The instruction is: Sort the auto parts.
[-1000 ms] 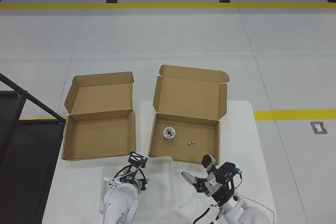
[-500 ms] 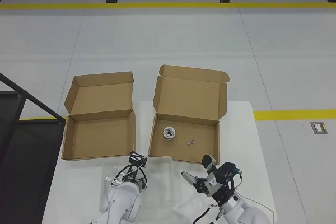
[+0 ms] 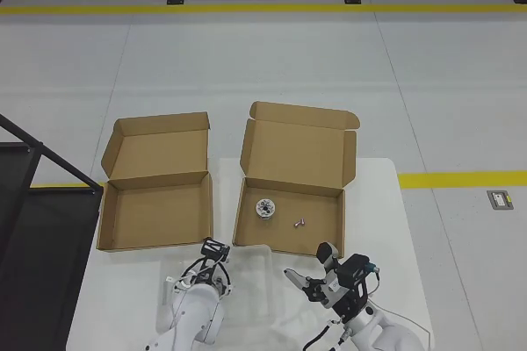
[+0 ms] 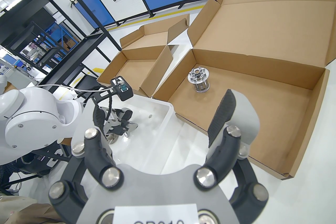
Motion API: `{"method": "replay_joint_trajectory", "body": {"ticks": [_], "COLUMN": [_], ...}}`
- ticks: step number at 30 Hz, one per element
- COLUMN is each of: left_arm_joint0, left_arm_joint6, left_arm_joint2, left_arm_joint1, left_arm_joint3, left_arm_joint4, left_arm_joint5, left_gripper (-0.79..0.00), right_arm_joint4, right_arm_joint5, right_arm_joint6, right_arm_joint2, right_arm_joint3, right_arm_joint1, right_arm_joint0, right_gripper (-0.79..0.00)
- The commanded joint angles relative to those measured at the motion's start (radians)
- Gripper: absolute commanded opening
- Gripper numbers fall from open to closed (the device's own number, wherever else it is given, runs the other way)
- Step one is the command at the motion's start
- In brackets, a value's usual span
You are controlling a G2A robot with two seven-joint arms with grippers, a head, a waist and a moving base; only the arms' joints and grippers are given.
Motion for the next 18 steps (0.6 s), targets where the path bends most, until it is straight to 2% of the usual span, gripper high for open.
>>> {"method": "replay_joint_trajectory", "body": {"ticks": [1, 3, 9, 13, 18], "left_arm_joint0": [-0.006, -0.010, -0.020, -0.003, 0.055], "left_arm_joint6": [-0.002, -0.003, -0.008, -0.003, 0.013], "left_arm_joint2": [0.002, 0.004, 0.002, -0.027, -0.115], "left_arm_joint1": [-0.004, -0.007, -0.016, -0.016, -0.005], "left_arm_joint3": [0.009, 0.019, 0.030, -0.012, -0.126], "left_arm_joint4": [-0.001, 0.001, 0.000, -0.016, -0.079], "left_arm_joint5": [-0.003, -0.003, -0.008, -0.021, -0.069], "left_gripper": [-0.440, -0.499, -0.785, -0.785, -0.785], "right_arm_joint4": [0.000, 0.000, 0.000, 0.000, 0.000], "right_arm_joint5": [0.000, 0.000, 0.000, 0.000, 0.000], "right_arm_joint6": [0.000, 0.000, 0.000, 0.000, 0.000], "right_arm_joint2": [0.000, 0.000, 0.000, 0.000, 0.000], "right_arm_joint3": [0.000, 0.000, 0.000, 0.000, 0.000], "right_arm_joint1": [0.000, 0.000, 0.000, 0.000, 0.000], "right_arm_joint0": [0.000, 0.000, 0.000, 0.000, 0.000], "right_gripper": [0.000, 0.000, 0.000, 0.000, 0.000]}}
